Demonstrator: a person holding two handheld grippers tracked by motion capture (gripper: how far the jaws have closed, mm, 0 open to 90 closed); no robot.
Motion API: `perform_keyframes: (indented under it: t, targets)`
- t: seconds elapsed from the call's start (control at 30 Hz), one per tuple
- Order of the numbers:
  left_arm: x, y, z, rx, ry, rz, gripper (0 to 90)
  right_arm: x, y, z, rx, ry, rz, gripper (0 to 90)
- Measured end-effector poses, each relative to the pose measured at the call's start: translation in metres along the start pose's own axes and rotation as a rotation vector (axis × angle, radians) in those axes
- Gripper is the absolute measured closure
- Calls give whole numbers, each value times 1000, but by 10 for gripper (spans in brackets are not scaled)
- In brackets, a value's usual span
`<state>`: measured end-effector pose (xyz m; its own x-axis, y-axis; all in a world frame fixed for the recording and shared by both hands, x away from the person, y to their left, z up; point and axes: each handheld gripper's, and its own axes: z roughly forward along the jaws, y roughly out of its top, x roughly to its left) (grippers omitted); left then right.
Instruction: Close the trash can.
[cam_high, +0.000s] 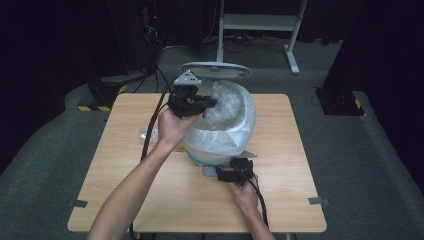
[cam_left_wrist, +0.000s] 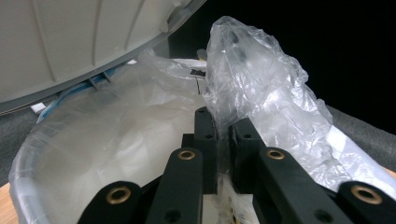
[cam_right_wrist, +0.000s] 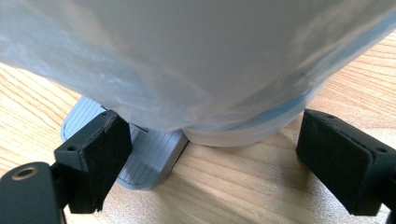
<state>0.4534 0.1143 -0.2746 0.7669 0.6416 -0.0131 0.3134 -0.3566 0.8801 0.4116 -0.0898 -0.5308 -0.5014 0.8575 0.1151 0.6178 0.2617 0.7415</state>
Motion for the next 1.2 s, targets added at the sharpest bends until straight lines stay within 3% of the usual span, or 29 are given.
perform_keyframes:
  t: [0.17,0.4,0.7,0.8,0.93,1.1,1.2]
  targets:
    - [0,-1,4,11,14,9,814,0,0,0,0,0,0,101]
    - [-1,-3,2,-19,45,3,526,0,0,0,0,0,0,101]
    - [3,-6,2,-43,72,-27,372,0,0,0,0,0,0,101]
    - [0,-5,-1,-60,119,-25,275,0,0,0,0,0,0,101]
    - [1,-4,-4,-71,135,-26,238,0,0,0,0,0,1,101]
    - [4,-6,-2,-35,158,-36,220,0,0,0,0,0,1,101]
    - [5,-6,0,0,202,-36,227,0,0,0,0,0,0,101]
